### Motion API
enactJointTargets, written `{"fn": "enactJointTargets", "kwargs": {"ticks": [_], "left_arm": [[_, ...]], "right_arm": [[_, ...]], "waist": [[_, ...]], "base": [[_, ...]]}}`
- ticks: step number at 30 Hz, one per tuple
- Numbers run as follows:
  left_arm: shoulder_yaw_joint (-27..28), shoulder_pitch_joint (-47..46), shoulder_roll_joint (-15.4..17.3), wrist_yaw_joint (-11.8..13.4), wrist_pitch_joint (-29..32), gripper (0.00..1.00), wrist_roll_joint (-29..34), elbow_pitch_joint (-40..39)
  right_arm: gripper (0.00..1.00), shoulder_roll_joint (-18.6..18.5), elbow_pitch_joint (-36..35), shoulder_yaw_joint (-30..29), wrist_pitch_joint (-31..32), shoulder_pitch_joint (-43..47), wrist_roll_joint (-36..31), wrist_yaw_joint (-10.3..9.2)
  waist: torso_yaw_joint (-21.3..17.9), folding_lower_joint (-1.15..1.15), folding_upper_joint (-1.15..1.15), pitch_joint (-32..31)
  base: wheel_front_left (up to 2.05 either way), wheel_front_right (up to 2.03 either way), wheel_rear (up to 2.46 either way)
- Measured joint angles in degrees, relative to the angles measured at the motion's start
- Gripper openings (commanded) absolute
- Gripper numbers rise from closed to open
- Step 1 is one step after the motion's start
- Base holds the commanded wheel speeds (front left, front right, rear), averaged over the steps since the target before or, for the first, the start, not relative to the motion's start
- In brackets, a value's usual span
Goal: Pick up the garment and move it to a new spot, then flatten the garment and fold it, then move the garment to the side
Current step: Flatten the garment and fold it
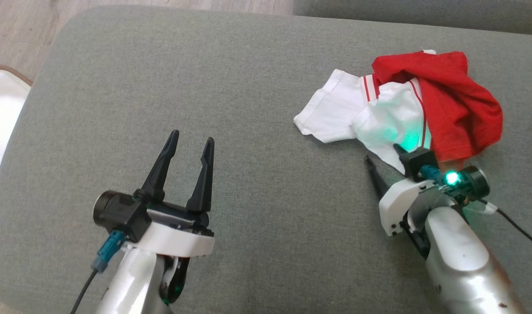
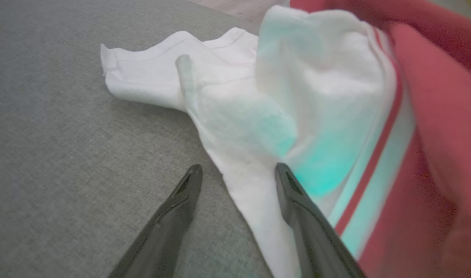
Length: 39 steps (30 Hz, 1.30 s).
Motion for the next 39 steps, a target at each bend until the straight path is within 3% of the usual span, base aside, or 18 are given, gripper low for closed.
{"fn": "enactJointTargets", "kwargs": {"ticks": [1, 2, 6, 9, 14, 18, 23, 27, 28, 29, 33, 39], "left_arm": [[0.05, -0.10, -0.15, 0.00, 0.00, 1.00, 0.01, 0.03], [0.13, -0.18, -0.33, 0.00, 0.00, 1.00, 0.11, 0.04], [0.42, -0.21, -0.66, -0.04, 0.00, 1.00, 0.58, 0.13], [0.89, -0.16, -0.81, -0.04, 0.00, 1.00, 0.59, 0.66], [1.55, 0.13, -1.02, -0.07, 0.00, 1.00, 0.96, 0.73], [1.70, 1.18, -1.05, -0.07, 0.00, 1.00, 1.01, 0.70], [1.70, 2.14, -0.76, -0.07, 0.00, 1.00, 1.02, 0.62], [2.07, 2.96, -0.32, -0.07, 0.02, 1.00, 1.03, 0.38], [2.15, 3.19, -0.18, -0.07, 0.02, 1.00, 1.02, 0.33], [2.31, 3.39, -0.02, -0.07, 0.02, 1.00, 1.02, 0.33], [2.46, 3.41, 0.18, -0.08, 0.02, 1.00, 1.03, 0.24], [2.90, 3.39, 0.18, -0.48, 0.03, 1.00, 1.46, -0.63]], "right_arm": [[0.40, 0.02, 0.80, -0.55, -0.30, -0.64, -0.31, 0.00], [0.00, 0.02, 1.47, -0.92, -0.89, -1.12, -0.49, 0.00], [0.00, 0.16, 3.27, -1.10, -2.34, -1.75, -0.19, 0.00], [0.00, 0.32, 3.70, 1.97, -5.13, -1.75, 4.86, 0.00], [0.00, 0.35, -3.56, 12.45, -6.38, -2.01, 18.23, 0.00], [0.00, 0.34, -11.56, 17.05, -7.04, -3.74, 25.95, -0.01], [0.00, 0.33, -18.39, 20.61, -7.98, -5.44, 32.41, -0.01], [0.00, 0.33, -18.31, 28.95, -4.46, -4.84, 34.15, -0.01], [0.05, 0.38, -17.82, 31.59, -3.38, -4.46, 35.01, -0.01], [1.00, 0.44, -16.66, 34.29, -1.52, -4.07, 35.49, -0.01], [1.00, 0.45, -13.47, 40.77, 0.20, -1.66, 36.11, -0.01], [1.00, 0.49, -11.95, 36.27, -3.63, -2.57, 36.57, 0.00]], "waist": [[0.14, 0.00, 0.00, 0.09], [0.21, 0.00, 0.00, 0.10], [0.04, 0.00, 0.00, -0.17], [-0.59, 0.00, 0.00, -1.18], [-1.58, -0.01, 0.00, -3.02], [-2.04, -0.01, 0.00, -4.71], [-1.45, -0.01, 0.00, -6.64], [-0.53, -0.01, 0.00, -7.71], [-0.38, -0.01, 0.00, -7.81], [-0.30, -0.01, 0.00, -7.88], [-0.36, -0.01, 0.00, -7.92], [-2.16, -0.01, 0.00, -7.82]], "base": [[0.00, 0.00, 0.00], [0.00, 0.00, 0.00], [0.00, 0.00, 0.00], [0.00, 0.00, 0.00], [0.00, 0.00, 0.00], [0.00, 0.00, 0.00], [0.00, 0.00, 0.00], [0.00, 0.00, 0.00], [0.00, 0.00, 0.00], [0.00, 0.00, 0.00], [0.00, 0.00, 0.00], [0.00, 0.00, 0.00]]}}
